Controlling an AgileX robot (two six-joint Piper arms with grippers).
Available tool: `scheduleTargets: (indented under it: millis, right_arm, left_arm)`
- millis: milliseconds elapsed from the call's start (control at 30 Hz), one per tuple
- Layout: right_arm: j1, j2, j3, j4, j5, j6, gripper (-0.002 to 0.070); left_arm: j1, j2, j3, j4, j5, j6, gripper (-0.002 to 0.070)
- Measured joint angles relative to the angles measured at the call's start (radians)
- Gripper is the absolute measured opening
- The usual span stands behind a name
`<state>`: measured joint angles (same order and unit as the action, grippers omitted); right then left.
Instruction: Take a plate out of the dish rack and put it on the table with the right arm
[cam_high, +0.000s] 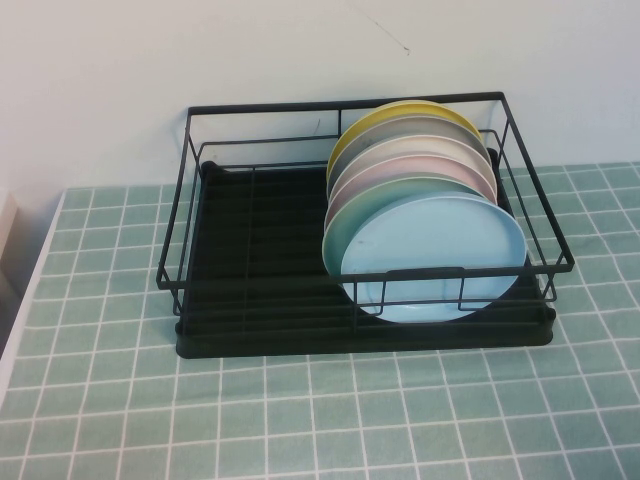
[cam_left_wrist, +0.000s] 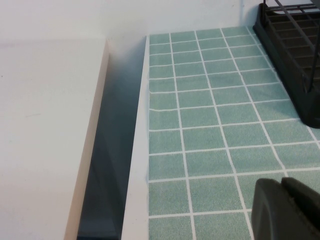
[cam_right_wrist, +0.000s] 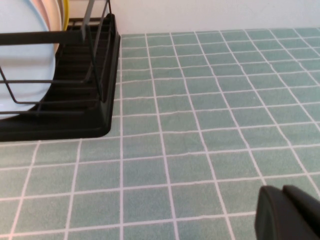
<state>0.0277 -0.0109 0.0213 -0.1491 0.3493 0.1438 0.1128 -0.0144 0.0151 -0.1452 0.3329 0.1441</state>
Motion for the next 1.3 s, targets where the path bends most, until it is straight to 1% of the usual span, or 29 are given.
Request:
scheduleTargets:
  millis: [533,733,1033,1100,1233,1300]
  right_arm:
    - [0.000,0.000,0.000,0.000,0.000,0.000,-0.0001]
    - [0.000,0.000,-0.002,-0.059,0.006,-0.063,-0.0001]
    - [0.000,0.000,-0.002,-0.084,0.004,-0.070,-0.0001]
    - [0.000,0.000,0.000,-0.011,-0.015,-0.008,-0.0001]
    - [0.000,0.000,0.007,0.376,-0.093,0.203,-0.0001]
    - [0.000,0.000,0.007,0.504,-0.116,0.243,-0.0001]
  left_arm:
    - [0.000,0.000,0.000,0.000,0.000,0.000,-0.0003]
    - [0.000,0.000,0.000,0.000,0.000,0.000,-0.0003]
    - [0.000,0.000,0.000,0.000,0.000,0.000,-0.0003]
    - [0.000,0.000,0.000,0.000,0.000,0.000,-0.0003]
    - [0.000,0.000,0.000,0.000,0.000,0.000,-0.0003]
    - [0.000,0.000,0.000,0.000,0.000,0.000,-0.0003]
